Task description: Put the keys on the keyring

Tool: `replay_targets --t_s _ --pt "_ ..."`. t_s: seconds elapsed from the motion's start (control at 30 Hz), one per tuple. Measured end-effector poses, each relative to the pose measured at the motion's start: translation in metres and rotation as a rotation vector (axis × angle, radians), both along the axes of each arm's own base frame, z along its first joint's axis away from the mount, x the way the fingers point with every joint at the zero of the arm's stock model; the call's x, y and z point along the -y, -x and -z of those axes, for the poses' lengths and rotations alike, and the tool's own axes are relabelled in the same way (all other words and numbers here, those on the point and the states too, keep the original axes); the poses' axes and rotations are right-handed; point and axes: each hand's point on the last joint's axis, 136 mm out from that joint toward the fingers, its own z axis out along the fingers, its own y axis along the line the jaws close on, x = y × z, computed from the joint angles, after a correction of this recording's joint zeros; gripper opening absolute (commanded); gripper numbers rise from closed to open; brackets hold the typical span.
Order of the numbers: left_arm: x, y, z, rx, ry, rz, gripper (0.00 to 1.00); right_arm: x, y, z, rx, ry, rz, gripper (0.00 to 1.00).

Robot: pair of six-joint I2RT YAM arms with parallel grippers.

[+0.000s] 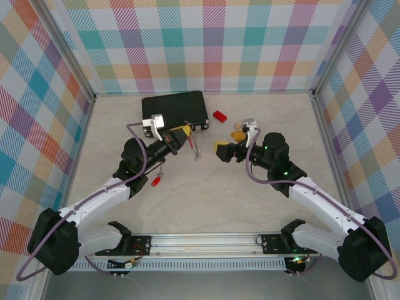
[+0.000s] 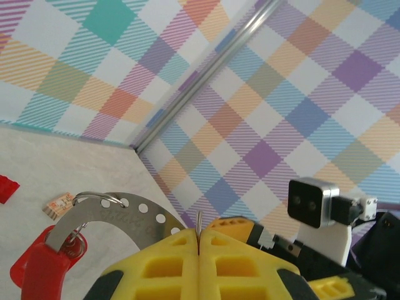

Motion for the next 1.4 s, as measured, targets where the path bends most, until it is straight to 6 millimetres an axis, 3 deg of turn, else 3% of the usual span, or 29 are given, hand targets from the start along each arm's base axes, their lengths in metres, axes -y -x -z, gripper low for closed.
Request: replay_targets --t_s 0.47,1.4 --pt "-0.001 -0.011 0.01 -0.156 0.02 -0.033 0.0 -0.001 -0.002 0.005 -0.014 0.0 0.0 0.99" --pt "-0.003 -0.021 0.014 -0.254 0.055 -0.066 0.0 -0.003 -0.004 0.012 -0.034 -0.012 0.0 0.99"
